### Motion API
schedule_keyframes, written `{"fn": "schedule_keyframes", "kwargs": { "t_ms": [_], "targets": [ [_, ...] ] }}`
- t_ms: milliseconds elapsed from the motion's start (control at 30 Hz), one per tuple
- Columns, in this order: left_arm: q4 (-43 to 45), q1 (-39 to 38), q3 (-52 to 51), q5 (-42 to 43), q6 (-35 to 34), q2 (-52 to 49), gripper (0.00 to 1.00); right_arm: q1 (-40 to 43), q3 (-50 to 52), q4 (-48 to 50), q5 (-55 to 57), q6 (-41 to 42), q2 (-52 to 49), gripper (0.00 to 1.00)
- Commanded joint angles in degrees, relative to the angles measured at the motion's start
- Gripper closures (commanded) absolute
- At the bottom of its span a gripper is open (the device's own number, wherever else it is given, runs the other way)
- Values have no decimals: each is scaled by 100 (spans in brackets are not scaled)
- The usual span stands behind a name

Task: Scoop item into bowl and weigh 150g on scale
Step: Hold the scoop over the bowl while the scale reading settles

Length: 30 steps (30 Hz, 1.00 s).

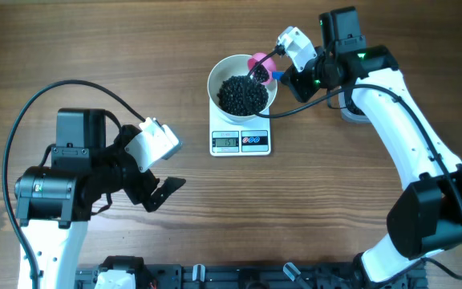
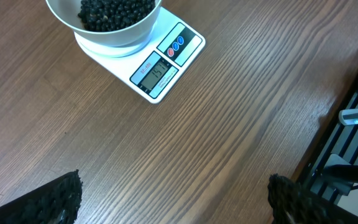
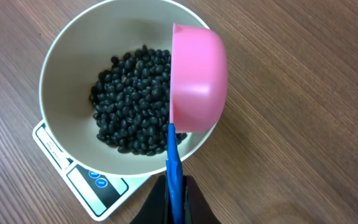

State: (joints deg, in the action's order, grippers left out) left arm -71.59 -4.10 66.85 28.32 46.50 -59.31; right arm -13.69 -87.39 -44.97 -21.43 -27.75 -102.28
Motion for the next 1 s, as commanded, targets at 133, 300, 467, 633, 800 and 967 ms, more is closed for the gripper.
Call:
{"fn": "schedule_keyframes", "kwargs": {
  "t_ms": [133,300,467,633,800,967],
  "targets": [
    [17,-24,105,7,129,9,0,-13,-72,2,-457,-55,199,96],
    [17,-24,105,7,129,9,0,-13,-72,-243,-461,-55,201,96],
    [17,-24,105,7,129,9,0,-13,-72,-389,-459,-52,201,96],
    [17,-24,105,7,129,9,0,-13,-72,-358,-579,-52,201,96],
    [17,-24,105,7,129,9,0,-13,-72,-374,-654,-59,201,96],
    [17,-24,105,7,129,9,0,-26,-74,-221,-654,-57,201,96]
  ]
}}
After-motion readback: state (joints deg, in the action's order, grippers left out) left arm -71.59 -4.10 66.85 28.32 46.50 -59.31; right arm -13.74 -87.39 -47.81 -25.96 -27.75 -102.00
